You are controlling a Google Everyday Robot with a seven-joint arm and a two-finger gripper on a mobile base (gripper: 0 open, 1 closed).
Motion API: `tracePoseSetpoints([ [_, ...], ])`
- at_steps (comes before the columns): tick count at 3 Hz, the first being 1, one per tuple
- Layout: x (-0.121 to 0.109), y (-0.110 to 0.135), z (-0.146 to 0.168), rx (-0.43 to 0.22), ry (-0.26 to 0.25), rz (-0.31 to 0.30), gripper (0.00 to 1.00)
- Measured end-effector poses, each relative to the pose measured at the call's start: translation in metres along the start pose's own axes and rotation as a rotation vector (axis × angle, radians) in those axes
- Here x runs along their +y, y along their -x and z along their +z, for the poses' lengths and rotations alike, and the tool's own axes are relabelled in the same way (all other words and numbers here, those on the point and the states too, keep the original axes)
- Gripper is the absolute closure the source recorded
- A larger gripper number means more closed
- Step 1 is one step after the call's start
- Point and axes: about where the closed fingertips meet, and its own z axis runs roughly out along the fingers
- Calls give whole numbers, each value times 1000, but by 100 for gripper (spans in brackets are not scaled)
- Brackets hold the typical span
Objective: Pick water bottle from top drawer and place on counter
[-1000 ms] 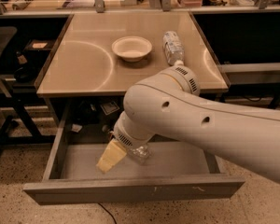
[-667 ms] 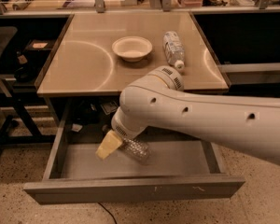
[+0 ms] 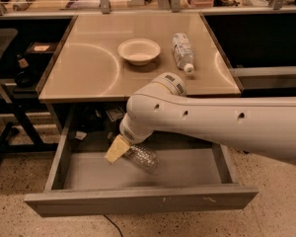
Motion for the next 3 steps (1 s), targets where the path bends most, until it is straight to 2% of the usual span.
tracePoseSetpoints([
  [3, 2, -21, 30, -38, -25, 50, 0],
])
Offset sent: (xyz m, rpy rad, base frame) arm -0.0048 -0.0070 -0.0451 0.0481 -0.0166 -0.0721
